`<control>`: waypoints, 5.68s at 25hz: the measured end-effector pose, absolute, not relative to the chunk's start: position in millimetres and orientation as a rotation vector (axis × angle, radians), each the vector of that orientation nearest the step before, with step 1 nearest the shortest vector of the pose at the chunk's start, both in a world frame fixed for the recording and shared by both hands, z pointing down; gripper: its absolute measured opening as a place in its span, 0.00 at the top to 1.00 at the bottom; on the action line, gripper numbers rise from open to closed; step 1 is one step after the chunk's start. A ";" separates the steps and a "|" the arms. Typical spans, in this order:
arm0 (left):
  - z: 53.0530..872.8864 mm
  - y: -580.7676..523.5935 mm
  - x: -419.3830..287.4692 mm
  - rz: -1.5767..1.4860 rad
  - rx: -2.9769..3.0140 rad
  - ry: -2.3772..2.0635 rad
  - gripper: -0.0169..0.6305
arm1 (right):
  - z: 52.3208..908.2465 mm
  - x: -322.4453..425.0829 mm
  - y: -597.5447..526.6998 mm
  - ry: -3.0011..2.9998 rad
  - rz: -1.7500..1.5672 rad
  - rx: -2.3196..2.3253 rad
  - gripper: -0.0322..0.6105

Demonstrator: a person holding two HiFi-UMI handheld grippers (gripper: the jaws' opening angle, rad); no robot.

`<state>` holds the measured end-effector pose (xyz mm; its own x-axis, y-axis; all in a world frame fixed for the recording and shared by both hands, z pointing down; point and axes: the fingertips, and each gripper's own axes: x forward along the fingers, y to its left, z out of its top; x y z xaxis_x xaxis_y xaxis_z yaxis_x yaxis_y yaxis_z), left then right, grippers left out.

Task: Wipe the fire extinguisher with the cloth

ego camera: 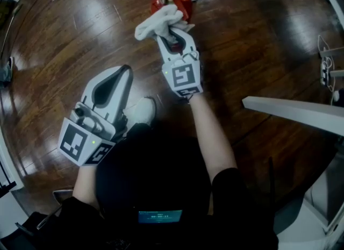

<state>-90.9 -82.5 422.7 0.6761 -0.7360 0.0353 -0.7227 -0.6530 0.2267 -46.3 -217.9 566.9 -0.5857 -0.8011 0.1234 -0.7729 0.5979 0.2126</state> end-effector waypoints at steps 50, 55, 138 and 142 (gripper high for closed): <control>422.1 -79.6 -100.1 -0.115 2.657 -1.161 0.97 | 508.1 65.5 -260.6 -2.888 0.260 1.476 0.76; 423.1 -80.2 -105.3 -0.117 2.646 -1.171 0.97 | 541.0 65.5 -274.2 -2.820 0.336 1.517 0.76; 420.6 -83.2 -116.5 -0.164 2.625 -1.188 0.97 | 762.1 46.3 -244.3 -2.423 0.960 1.544 0.76; 418.0 -85.4 -116.8 -0.170 2.642 -1.205 0.97 | 769.9 47.1 -245.3 -2.405 0.966 1.537 0.76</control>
<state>-116.8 -85.4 418.0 0.6545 -0.7560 -0.0092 -0.7290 -0.6342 0.2577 47.1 -245.3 769.9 -0.4735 -0.7701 0.4275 -0.8519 0.2771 -0.4443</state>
